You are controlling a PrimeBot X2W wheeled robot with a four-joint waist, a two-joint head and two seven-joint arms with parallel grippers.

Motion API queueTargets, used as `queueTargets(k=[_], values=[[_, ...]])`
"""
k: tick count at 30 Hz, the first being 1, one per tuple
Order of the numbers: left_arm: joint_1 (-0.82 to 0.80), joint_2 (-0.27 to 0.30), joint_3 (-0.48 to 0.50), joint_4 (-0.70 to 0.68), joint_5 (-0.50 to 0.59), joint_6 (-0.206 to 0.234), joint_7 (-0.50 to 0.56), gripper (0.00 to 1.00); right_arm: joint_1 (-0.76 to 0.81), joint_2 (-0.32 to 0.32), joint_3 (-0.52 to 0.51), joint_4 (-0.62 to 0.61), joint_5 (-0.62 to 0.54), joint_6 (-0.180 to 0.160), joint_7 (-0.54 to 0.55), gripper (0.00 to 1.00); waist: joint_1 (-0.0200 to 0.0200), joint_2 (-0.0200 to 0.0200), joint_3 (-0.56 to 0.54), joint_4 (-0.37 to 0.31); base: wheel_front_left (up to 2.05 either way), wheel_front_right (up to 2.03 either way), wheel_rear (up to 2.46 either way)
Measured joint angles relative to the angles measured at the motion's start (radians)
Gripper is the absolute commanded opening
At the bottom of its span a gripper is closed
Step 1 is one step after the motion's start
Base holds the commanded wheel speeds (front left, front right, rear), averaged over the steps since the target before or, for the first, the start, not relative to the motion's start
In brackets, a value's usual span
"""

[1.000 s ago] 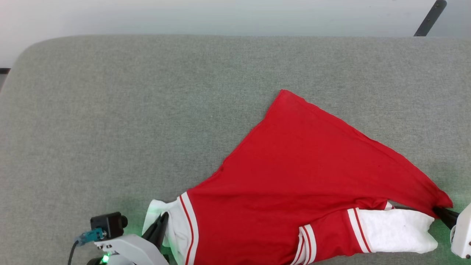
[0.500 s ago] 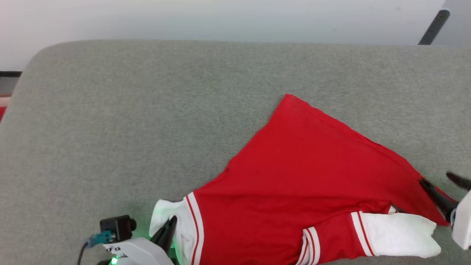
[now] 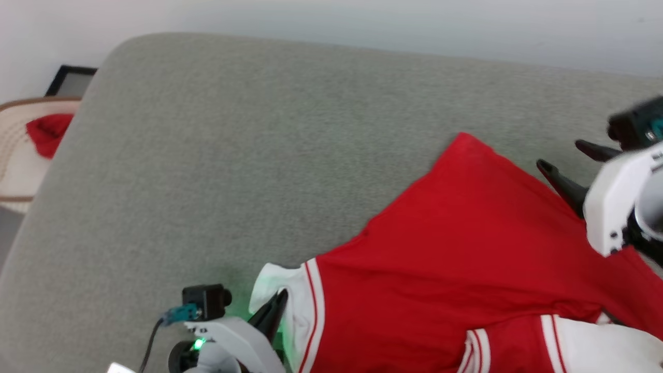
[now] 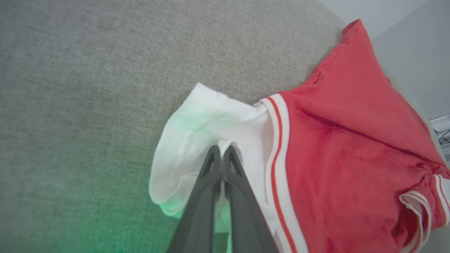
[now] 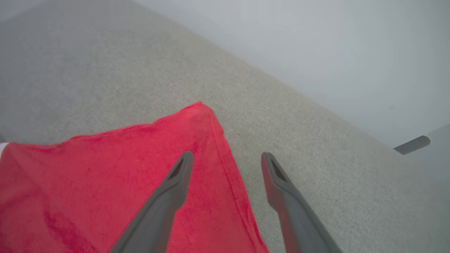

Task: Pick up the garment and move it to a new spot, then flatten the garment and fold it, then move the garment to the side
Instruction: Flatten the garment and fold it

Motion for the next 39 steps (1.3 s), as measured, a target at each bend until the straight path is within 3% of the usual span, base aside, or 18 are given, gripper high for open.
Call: queueTargets(k=[12, 22, 23, 24, 25, 33, 39], values=[[-0.102, -0.081, -0.048, 0.084, 0.025, -0.053, -0.005, 0.0, -0.386, 0.027, 0.33, 0.468, 0.117, 0.0, 0.096, 1.0, 0.0, 0.0, 0.065, 0.118, 0.0, 0.0, 0.0], [-0.159, -0.135, -0.068, 0.143, 0.026, -0.096, -0.02, 0.0, -0.523, 0.042, 0.492, 0.688, 0.21, 0.0, 0.186, 1.0, 0.0, 0.0, 0.126, 0.188, 0.0, 0.0, 0.0], [-0.162, -0.14, -0.069, 0.148, 0.026, -0.097, -0.023, 0.0, -0.534, 0.045, 0.503, 0.704, 0.223, 0.0, 0.199, 0.54, 0.0, 0.0, 0.13, 0.193, 0.0, 0.0, 0.0], [-0.166, -0.144, -0.069, 0.153, 0.026, -0.1, -0.025, 0.0, -0.542, 0.047, 0.511, 0.72, 0.234, 0.0, 0.215, 0.54, 0.0001, 0.0, 0.134, 0.198, 0.0, 0.0, 0.0], [-0.17, -0.147, -0.071, 0.158, 0.026, -0.104, -0.027, 0.0, -0.553, 0.049, 0.518, 0.731, 0.244, 0.0, 0.228, 0.0, 0.0, 0.0, 0.138, 0.202, 0.0, 0.0, 0.0], [-0.181, -0.152, -0.071, 0.19, 0.022, -0.115, -0.034, 0.0, -0.604, 0.072, 0.565, 0.793, 0.283, 0.0, 0.235, 0.0, 0.0001, 0.0, 0.14, 0.197, 0.0, 0.0, 0.0], [-0.197, -0.095, -0.069, 0.158, 0.01, -0.107, 0.051, 0.0, -0.621, 0.083, 0.584, 0.811, 0.308, 0.0, 0.2, 0.0, 0.0, 0.0, 0.114, 0.163, 0.0, 0.0, 0.0]])
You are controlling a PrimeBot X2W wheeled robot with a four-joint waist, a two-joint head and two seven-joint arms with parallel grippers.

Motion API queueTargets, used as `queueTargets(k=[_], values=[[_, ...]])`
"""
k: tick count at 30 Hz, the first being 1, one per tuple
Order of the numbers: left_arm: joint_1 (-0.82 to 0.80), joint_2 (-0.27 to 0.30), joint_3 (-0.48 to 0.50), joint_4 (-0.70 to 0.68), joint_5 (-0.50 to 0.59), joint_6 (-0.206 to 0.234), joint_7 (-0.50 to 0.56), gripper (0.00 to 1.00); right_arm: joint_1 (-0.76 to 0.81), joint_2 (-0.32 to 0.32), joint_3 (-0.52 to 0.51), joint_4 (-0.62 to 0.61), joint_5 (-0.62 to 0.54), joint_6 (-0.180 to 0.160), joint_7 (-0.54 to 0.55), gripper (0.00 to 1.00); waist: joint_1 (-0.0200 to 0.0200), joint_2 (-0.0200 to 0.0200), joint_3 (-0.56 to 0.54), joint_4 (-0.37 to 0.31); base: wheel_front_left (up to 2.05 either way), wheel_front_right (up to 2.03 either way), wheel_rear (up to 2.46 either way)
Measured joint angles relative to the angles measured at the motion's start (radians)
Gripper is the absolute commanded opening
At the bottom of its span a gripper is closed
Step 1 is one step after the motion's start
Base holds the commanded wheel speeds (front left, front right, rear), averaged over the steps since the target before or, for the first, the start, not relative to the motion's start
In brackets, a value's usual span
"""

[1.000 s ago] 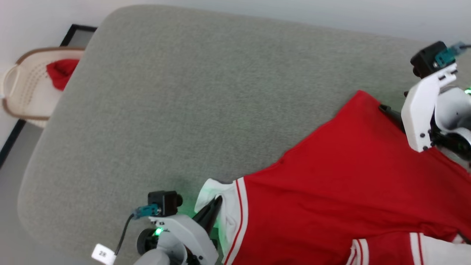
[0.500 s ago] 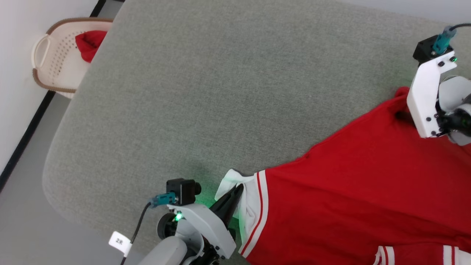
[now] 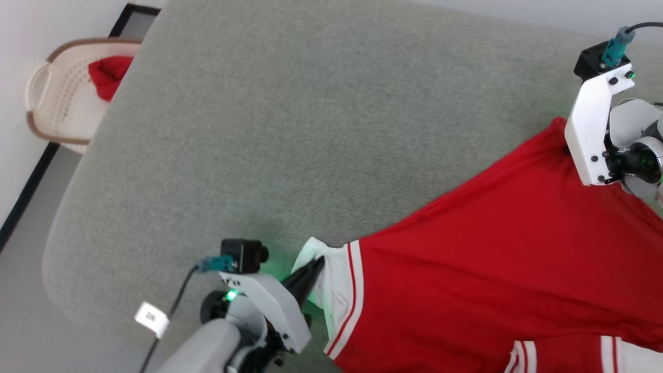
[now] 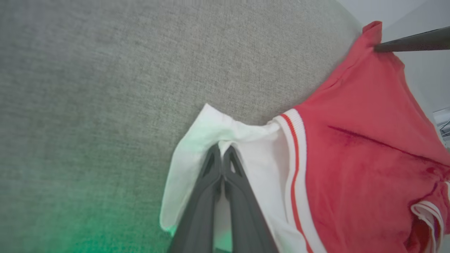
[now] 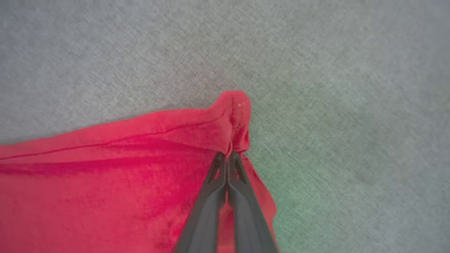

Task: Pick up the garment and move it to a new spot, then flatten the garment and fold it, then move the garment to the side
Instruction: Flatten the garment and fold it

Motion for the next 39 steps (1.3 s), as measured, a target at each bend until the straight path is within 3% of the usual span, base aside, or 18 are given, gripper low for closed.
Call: queueTargets(k=[12, 18, 27, 39], values=[[-0.158, 0.243, 0.023, -0.215, 0.019, 0.098, 0.295, 0.0, -0.06, -0.008, 0.022, -0.031, 0.05, 0.0, -0.157, 0.0, 0.0, 0.0, -0.109, -0.084, 0.0, 0.0, 0.0], [-0.331, 0.318, 0.047, -0.23, 0.039, 0.101, 0.417, 0.0, -0.093, -0.003, 0.002, -0.007, 0.043, 0.0, -0.283, 0.0, 0.0, 0.0, -0.167, -0.137, 0.0, 0.0, 0.0], [-0.647, 0.305, 0.065, -0.066, 0.098, 0.081, 0.475, 0.0, -0.202, 0.063, -0.058, 0.124, -0.044, 0.0, -0.471, 0.0, 0.0, 0.0, -0.247, -0.221, 0.0, 0.0, 0.0], [-0.977, 0.2, 0.055, 0.265, 0.191, 0.036, 0.368, 0.0, -0.35, 0.189, -0.102, 0.291, -0.177, 0.0, -0.664, 0.0, 0.0, 0.0, -0.307, -0.327, 0.0, 0.0, 0.0]])
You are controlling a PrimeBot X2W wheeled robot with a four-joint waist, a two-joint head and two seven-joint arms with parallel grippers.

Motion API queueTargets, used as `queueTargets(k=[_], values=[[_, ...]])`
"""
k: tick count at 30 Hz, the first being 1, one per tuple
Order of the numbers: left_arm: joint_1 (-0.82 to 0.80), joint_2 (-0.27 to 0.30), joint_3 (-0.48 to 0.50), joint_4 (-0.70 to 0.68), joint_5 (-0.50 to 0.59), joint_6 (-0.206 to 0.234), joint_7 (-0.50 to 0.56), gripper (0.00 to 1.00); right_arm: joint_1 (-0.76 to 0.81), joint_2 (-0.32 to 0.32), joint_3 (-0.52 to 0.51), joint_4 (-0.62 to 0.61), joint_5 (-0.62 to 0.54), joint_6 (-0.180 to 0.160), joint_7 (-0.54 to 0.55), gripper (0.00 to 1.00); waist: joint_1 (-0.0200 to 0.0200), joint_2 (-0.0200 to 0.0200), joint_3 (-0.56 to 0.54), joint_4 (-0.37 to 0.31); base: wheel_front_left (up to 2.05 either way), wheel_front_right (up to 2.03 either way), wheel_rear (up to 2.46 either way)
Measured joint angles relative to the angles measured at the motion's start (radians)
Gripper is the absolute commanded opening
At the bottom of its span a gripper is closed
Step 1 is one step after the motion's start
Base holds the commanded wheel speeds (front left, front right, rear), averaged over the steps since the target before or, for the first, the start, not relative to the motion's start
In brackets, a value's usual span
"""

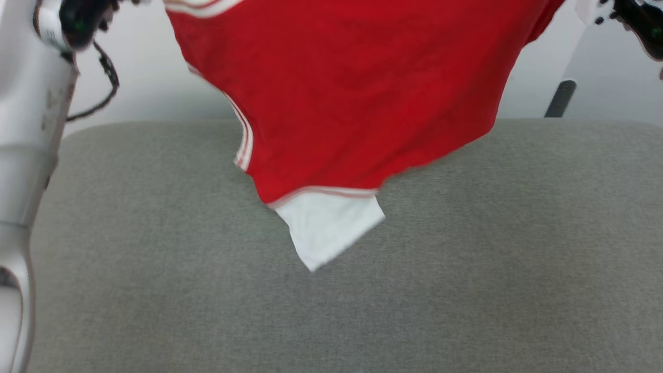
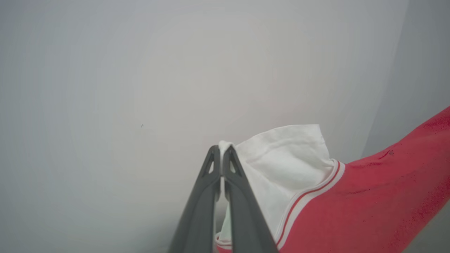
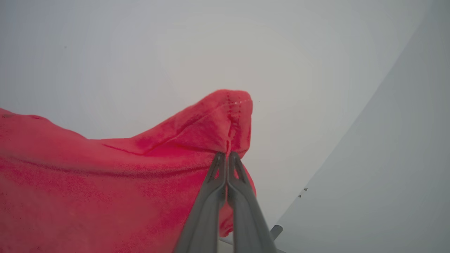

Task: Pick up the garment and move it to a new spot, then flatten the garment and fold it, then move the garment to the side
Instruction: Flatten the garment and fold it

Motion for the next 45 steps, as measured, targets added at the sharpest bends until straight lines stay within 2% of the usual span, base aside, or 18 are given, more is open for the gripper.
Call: queueTargets(k=[5, 15, 23, 27, 31, 35, 40, 45], values=[[-0.085, -0.031, -0.002, 0.101, 0.018, -0.024, -0.052, 0.0, -0.045, 0.044, -0.013, 0.051, -0.017, 0.0, -0.022, 0.0, 0.0, 0.0, 0.002, -0.03, 0.0, 0.0, 0.0], [-0.292, -0.038, -0.011, 0.186, 0.086, -0.04, -0.196, 0.0, -0.196, 0.056, -0.065, 0.12, -0.05, 0.0, -0.105, 0.0, 0.0, 0.0, 0.12, -0.052, 0.0, 0.0, 0.0], [-0.555, -0.041, 0.021, 0.205, 0.144, 0.022, -0.387, 0.0, -0.375, 0.061, -0.119, 0.154, -0.18, 0.0, -0.35, 0.0, 0.0, 0.0, 0.305, -0.073, 0.0, 0.0, 0.0], [-0.655, -0.064, 0.035, 0.215, 0.16, 0.038, -0.481, 0.0, -0.444, 0.061, -0.173, 0.16, -0.271, 0.0, -0.388, 0.0, 0.0, 0.0001, 0.415, -0.084, 0.0, 0.0, 0.0], [-0.724, -0.09, 0.045, 0.222, 0.165, 0.027, -0.566, 0.0, -0.478, 0.028, -0.308, 0.025, -0.405, 0.0, -0.391, 0.0, 0.0, 0.0001, 0.528, -0.093, 0.0, 0.0, 0.0], [-0.739, -0.117, 0.067, 0.226, 0.163, 0.011, -0.609, 0.0, -0.376, 0.018, -0.507, -0.149, -0.61, 0.0, -0.393, 0.0, 0.0, 0.0001, 0.638, -0.096, 0.0, 0.0, 0.0], [-0.746, -0.143, 0.113, 0.185, 0.162, 0.002, -0.617, 0.0, -0.235, 0.094, -0.719, -0.263, -0.817, 0.0, -0.393, 0.0, 0.0, 0.0001, 0.76, -0.093, 0.0, 0.0, 0.0], [-0.663, -0.143, 0.165, 0.174, 0.178, -0.007, -0.618, 0.0, -0.165, 0.162, -0.811, -0.253, -0.932, 0.0, -0.393, 0.0, 0.0001, 0.0, 0.859, -0.085, 0.0, 0.0, 0.0]])
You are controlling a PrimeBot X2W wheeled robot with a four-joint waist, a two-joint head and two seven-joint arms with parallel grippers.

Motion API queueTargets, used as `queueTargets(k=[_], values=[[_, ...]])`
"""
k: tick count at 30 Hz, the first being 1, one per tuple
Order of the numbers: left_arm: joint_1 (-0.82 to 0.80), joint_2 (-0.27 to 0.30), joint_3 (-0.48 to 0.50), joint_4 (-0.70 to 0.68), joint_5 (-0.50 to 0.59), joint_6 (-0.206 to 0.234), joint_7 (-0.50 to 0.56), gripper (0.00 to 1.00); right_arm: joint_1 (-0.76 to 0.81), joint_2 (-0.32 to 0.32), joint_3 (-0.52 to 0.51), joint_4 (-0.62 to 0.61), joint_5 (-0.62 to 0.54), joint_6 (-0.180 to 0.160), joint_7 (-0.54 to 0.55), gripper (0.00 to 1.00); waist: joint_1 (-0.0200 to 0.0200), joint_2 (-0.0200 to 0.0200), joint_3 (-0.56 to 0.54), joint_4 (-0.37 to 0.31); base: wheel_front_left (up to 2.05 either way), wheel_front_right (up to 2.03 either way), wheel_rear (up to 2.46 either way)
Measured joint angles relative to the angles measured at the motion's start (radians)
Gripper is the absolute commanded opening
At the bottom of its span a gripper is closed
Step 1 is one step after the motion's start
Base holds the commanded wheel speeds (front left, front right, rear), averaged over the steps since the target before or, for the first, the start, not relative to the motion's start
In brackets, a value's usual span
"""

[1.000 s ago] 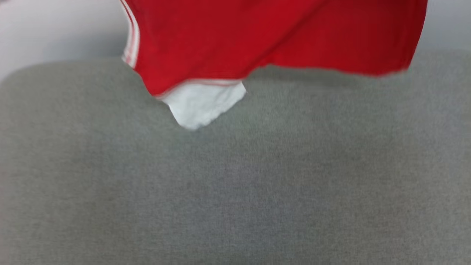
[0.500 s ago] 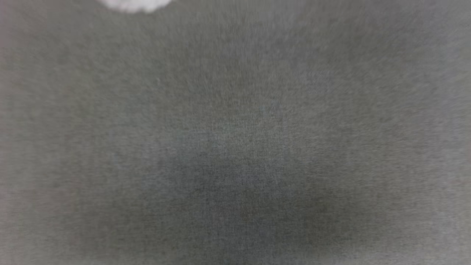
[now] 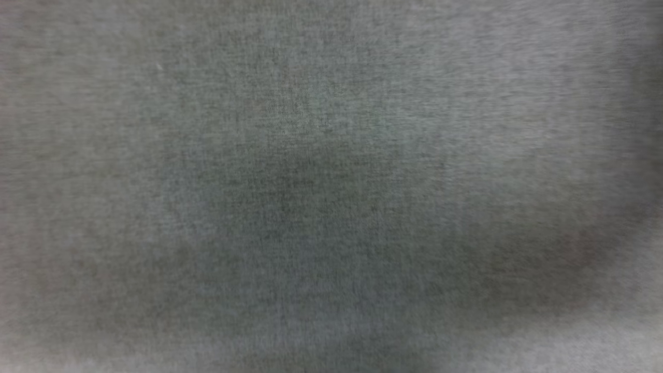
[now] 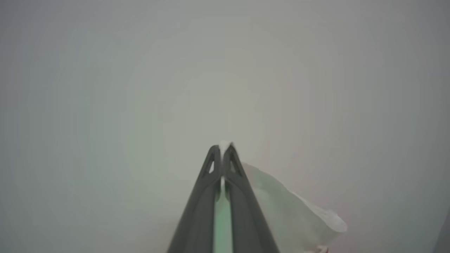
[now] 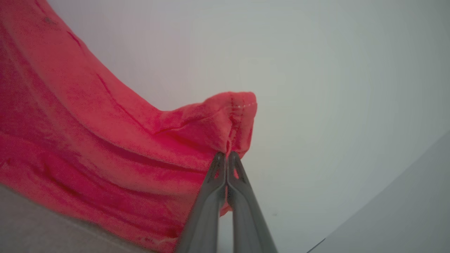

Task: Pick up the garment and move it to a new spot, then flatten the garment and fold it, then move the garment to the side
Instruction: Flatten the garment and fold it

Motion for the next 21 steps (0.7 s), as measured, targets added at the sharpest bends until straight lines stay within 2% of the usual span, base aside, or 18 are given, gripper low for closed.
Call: queueTargets(k=[3, 8, 14, 21], values=[[0.062, -0.001, 0.028, 0.021, 0.004, -0.006, 0.0, 0.0, 0.022, 0.024, -0.022, 0.029, -0.029, 0.0, 0.0, 0.0, 0.0, 0.0, 0.042, 0.007, 0.0, 0.0, 0.0], [0.145, -0.015, 0.041, 0.111, -0.003, -0.033, 0.0, 0.0, 0.022, 0.028, -0.03, 0.09, -0.044, -0.001, -0.002, 0.0, 0.0, 0.0, 0.058, 0.03, 0.0, 0.0, 0.0], [0.197, -0.048, 0.036, 0.217, -0.038, -0.073, 0.011, 0.0, 0.026, 0.025, 0.012, 0.172, -0.011, -0.001, -0.002, 0.0, 0.0, 0.0001, 0.014, 0.05, 0.0, 0.0, 0.0], [0.343, -0.085, 0.006, 0.244, -0.084, -0.098, 0.035, 0.0, 0.102, -0.015, 0.102, 0.249, 0.09, -0.001, -0.002, 0.0, -0.0001, 0.0, -0.07, 0.082, 0.0, 0.0, 0.0]])
